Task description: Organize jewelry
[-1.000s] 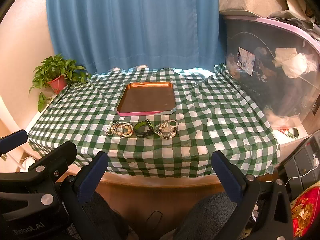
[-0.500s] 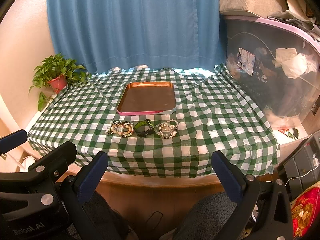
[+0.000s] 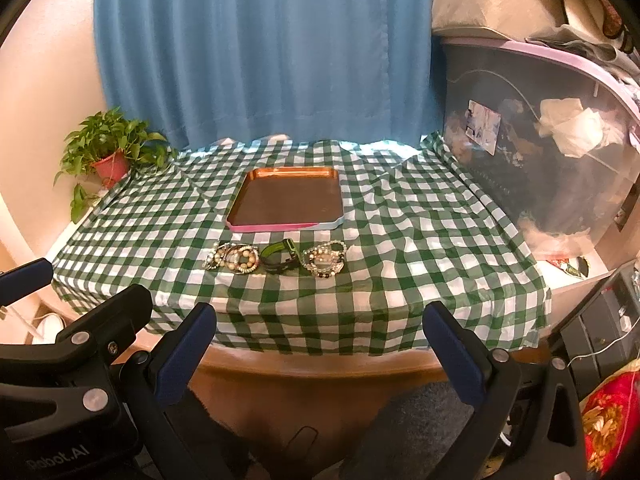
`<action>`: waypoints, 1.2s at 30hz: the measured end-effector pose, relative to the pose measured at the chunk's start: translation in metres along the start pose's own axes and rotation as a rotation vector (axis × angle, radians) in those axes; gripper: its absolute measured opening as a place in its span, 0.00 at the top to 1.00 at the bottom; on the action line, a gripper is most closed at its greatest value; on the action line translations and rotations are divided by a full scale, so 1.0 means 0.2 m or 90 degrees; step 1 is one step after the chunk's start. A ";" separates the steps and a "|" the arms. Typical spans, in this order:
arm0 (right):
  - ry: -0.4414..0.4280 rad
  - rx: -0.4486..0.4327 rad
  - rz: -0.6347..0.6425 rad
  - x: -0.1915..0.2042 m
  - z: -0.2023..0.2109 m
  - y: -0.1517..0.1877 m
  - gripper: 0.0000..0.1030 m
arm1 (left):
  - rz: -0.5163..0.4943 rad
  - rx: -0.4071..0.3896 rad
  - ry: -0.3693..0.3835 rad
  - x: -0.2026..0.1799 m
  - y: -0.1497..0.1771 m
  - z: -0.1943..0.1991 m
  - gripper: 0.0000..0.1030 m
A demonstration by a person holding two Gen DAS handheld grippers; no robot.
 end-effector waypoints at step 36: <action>-0.157 -0.065 0.106 0.02 -1.00 -0.01 0.22 | -0.006 -0.007 0.139 0.26 0.02 -1.37 0.01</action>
Point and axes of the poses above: each gripper's, at about its wrist camera, not at the fingertips, and z roughly against the way its jaws point, x to its left, y to its underside, the point moved 8 cm from there along -z, roughly the way its jaws point, and after that the axes turned 1 degree about z, right-handed, at the moved point
